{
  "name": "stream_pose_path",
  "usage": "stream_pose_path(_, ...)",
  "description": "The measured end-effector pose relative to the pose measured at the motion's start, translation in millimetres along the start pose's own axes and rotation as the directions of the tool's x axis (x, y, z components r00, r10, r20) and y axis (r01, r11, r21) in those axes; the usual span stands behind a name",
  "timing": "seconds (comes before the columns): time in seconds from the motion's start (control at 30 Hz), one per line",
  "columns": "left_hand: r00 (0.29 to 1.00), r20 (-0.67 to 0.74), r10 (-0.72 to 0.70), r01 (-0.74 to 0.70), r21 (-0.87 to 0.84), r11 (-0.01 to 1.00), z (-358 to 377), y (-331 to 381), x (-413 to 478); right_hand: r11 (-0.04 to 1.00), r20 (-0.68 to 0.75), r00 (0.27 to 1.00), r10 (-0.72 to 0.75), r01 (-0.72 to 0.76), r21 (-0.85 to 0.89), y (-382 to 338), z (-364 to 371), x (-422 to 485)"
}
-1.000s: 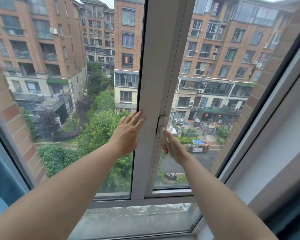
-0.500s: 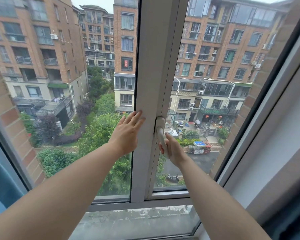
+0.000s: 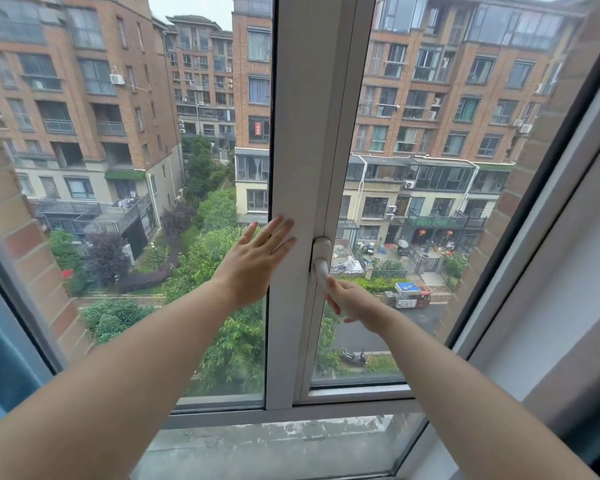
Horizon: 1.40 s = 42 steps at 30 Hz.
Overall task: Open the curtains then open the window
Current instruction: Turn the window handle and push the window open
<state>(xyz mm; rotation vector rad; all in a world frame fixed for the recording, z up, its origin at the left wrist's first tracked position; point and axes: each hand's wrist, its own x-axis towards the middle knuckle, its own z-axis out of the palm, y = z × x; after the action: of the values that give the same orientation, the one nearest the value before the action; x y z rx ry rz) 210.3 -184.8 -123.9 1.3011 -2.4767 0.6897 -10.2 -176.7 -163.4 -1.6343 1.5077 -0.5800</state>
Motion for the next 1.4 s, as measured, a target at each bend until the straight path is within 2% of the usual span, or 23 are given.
stream_pose_path(0.17, 0.999, -0.027, 0.021, -0.021, 0.001, 1.0, 0, 1, 8, 0.999, -0.024, 0.999, -0.039, 0.038, -0.022, -4, -4, -1)
stream_pose_path(0.47, 0.997, -0.07, 0.039, -0.037, 0.028, 0.999, -2, -3, 9, 0.967, -0.123, 0.991, -0.056, 0.084, 0.239, 11, 18, 11)
stream_pose_path(0.63, 0.994, -0.102, 0.039, -0.04, -0.009, 0.999, 0, 0, 7, 0.945, -0.102, 0.989, -0.109, 0.135, 0.298, 11, 20, 6)
stream_pose_path(0.9, 0.991, -0.12, 0.064, -0.06, 0.036, 0.998, 15, -8, 13, 0.912, -0.107, 0.986, -0.128, 0.159, 0.378, 15, 17, 13)
stream_pose_path(1.13, 0.999, -0.019, 0.041, -0.04, 0.044, 0.998, 1, -6, 18, 0.886, -0.195, 0.979, -0.061, 0.144, 0.441, 11, 12, 16)
stream_pose_path(1.3, 0.997, 0.07, 0.013, -0.015, 0.025, 1.0, -19, 5, -4, 0.897, -0.203, 0.977, -0.063, 0.145, 0.417, 4, 27, -3)
stream_pose_path(1.4, 0.998, 0.065, 0.015, -0.016, 0.008, 1.0, -21, 4, -9, 0.903, -0.222, 0.973, -0.066, 0.153, 0.401, 6, 30, 1)
